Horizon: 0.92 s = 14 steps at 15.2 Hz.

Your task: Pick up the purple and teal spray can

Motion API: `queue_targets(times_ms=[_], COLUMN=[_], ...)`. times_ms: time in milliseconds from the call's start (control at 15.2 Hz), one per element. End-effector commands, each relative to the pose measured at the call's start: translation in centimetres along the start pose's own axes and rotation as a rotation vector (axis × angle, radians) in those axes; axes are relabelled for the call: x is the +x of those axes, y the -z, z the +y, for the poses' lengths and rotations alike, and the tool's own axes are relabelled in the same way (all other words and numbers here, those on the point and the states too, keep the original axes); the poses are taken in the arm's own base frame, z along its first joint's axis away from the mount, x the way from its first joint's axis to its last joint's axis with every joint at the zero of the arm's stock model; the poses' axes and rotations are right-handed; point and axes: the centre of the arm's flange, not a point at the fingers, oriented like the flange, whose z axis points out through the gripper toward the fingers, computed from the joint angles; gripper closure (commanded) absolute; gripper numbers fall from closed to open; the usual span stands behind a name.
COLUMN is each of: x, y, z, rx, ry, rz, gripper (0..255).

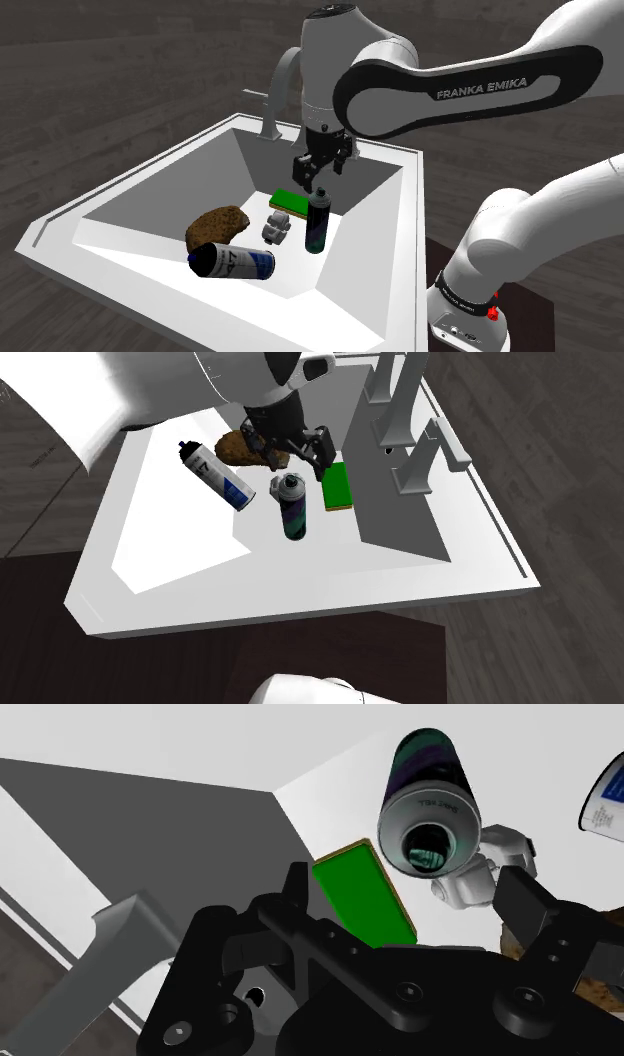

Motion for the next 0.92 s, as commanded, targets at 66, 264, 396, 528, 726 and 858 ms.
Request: queue_targets(times_ms=[66, 264, 396, 528, 726, 858], x=[0.2, 0.0, -0.1, -0.2, -0.2, -0.2], y=[-1.1, -2.7, -3.7, -4.5, -4.5, -4.5], z=[-1.7, -2.0, -2.2, -2.3, -2.3, -2.3], rx=[-0.023, -0.023, -0.023, -0.023, -0.023, -0.023], ry=[-0.024, -0.024, -0.024, -0.024, -0.024, -0.024], rz=[0.016, 0.016, 0.016, 0.016, 0.016, 0.016], gripper=[0, 0, 0, 0, 255, 255])
